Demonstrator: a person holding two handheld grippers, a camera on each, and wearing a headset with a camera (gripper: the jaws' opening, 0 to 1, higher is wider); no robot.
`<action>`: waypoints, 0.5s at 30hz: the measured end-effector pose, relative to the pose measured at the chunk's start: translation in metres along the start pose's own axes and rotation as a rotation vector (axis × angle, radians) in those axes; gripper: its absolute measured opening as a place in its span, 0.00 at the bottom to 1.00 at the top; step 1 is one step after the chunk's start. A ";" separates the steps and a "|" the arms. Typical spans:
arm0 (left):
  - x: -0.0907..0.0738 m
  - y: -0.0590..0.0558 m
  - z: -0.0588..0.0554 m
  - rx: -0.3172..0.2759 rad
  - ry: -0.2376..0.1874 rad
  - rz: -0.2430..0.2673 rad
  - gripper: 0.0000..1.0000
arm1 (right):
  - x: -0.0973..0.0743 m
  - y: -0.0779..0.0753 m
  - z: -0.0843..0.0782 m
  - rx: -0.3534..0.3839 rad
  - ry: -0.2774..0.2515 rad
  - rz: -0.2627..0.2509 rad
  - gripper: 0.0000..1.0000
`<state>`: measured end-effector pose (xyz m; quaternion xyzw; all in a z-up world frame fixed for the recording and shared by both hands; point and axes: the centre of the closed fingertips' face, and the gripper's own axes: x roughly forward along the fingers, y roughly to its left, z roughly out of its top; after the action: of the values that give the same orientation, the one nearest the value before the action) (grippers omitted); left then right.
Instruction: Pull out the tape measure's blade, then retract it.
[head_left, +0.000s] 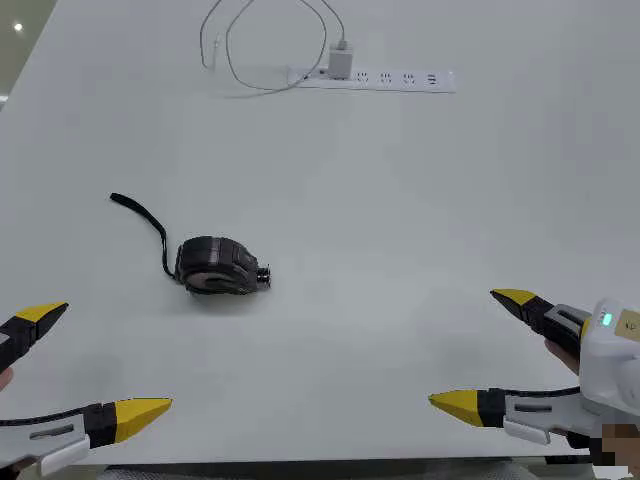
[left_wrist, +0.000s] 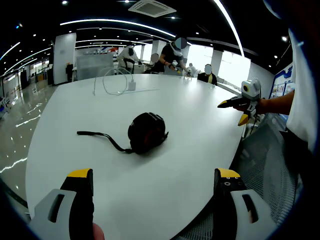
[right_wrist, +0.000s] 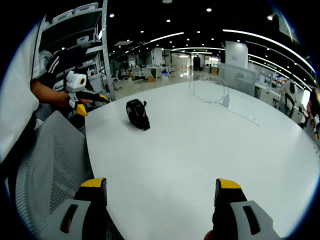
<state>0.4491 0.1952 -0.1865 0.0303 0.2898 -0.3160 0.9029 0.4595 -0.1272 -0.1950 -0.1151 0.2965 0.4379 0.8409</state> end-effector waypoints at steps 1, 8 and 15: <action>0.000 0.000 0.000 0.000 0.000 -0.001 0.99 | 0.000 0.000 0.000 0.000 0.000 -0.001 0.88; 0.000 0.000 0.000 -0.001 -0.001 -0.002 0.99 | 0.000 0.001 -0.004 0.001 0.006 0.001 0.88; 0.002 0.000 0.000 0.002 0.000 -0.007 0.99 | 0.001 0.003 -0.004 0.002 0.007 0.003 0.88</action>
<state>0.4501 0.1937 -0.1877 0.0300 0.2897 -0.3196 0.9017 0.4558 -0.1267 -0.1986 -0.1152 0.3002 0.4386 0.8392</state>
